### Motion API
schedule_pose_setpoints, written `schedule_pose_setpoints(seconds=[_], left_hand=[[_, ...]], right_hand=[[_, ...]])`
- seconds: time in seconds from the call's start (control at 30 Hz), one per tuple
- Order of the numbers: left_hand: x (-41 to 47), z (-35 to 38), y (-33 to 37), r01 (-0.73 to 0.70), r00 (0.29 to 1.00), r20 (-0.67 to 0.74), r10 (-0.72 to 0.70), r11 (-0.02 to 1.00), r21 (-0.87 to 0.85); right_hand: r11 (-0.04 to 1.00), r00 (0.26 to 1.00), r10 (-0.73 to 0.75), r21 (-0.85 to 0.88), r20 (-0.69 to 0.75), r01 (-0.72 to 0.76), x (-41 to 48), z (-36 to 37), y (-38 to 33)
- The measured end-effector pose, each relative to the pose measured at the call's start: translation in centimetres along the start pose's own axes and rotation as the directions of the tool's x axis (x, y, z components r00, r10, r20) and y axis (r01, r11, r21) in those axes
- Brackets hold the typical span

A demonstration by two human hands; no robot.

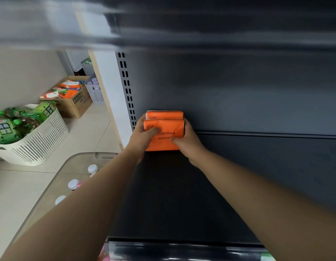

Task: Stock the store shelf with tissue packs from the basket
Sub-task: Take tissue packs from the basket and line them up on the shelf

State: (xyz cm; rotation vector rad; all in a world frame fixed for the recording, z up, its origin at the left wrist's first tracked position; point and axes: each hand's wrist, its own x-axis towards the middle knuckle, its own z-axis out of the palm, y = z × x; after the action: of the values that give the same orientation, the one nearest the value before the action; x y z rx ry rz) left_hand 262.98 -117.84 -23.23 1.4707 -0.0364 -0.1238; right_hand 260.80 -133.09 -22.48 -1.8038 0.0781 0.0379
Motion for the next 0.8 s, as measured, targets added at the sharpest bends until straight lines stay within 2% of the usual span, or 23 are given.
schedule_pose_setpoints(seconds=[0.23,0.5,0.8], left_hand=[[0.3,-0.2,-0.3,0.016,1.000,0.010,-0.017,0.998,0.058],[0.1,-0.3,-0.3,0.039,0.999,-0.040,-0.035,0.992,0.119],[-1.0,-0.3,0.6,-0.023,0.999,-0.041,0.033,0.976,0.216]], right_hand=[[1.000,1.000,0.017,-0.007,0.007,-0.017,0.0,0.2,0.2],[1.000,1.000,0.022,-0.021,0.020,-0.022,-0.4,0.0,0.1],[0.999,1.000,-0.016,-0.037,0.000,0.016,-1.4,-0.8,-1.4]])
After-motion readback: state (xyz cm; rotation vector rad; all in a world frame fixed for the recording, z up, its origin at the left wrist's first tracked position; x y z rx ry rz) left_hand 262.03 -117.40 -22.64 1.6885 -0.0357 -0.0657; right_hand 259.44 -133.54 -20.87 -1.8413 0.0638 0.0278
